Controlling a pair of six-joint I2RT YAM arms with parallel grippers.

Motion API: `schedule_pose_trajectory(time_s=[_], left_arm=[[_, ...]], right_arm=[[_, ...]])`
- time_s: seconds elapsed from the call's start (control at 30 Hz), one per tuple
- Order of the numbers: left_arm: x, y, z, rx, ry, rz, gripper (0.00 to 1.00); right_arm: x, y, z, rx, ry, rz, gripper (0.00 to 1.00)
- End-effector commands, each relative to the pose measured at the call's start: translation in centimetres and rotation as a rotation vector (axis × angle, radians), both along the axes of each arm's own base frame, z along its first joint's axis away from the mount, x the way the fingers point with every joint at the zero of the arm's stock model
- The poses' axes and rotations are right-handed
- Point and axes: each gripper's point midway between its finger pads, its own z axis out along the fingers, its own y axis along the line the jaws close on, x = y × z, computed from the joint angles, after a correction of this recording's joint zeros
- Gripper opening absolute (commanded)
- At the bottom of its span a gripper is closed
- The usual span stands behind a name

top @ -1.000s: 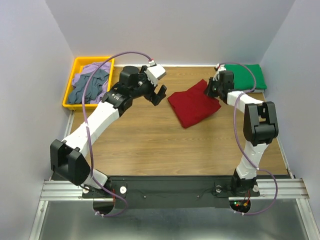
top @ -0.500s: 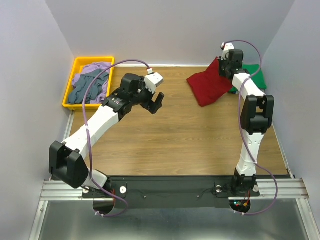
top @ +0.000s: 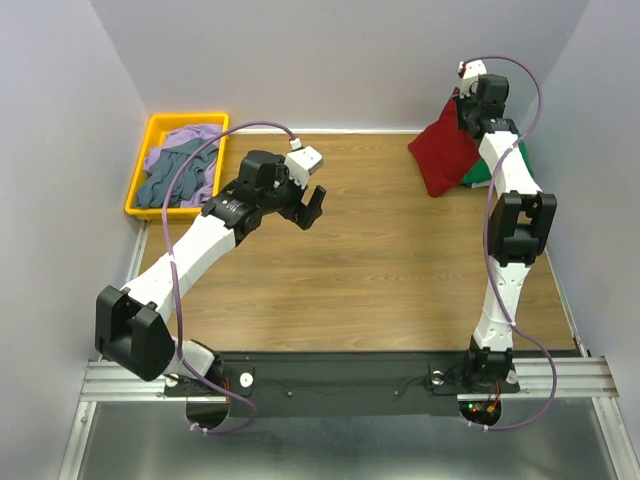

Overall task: Fold and stack the t-shirts
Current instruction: Neatly place the folded tshirt to the corner

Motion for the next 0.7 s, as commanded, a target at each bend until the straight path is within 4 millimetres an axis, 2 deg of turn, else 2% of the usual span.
schedule_pose_trajectory(time_s=[0.0, 0.3, 0.67], left_arm=[[-0.2, -0.3, 1.1, -0.034, -0.030, -0.006, 0.98], [-0.1, -0.8, 0.8, -0.042, -0.016, -0.025, 0.99], [0.0, -1.1, 0.6, -0.036, -0.015, -0.050, 0.98]], right_arm=[[0.6, -1.2, 5.1, -0.049, -0.106, -0.025, 0.01], [0.0, -1.6, 8.9, -0.046, -0.160, -0.042, 0.00], [-0.8, -1.6, 12.1, -0.051, -0.198, -0.035, 0.01]])
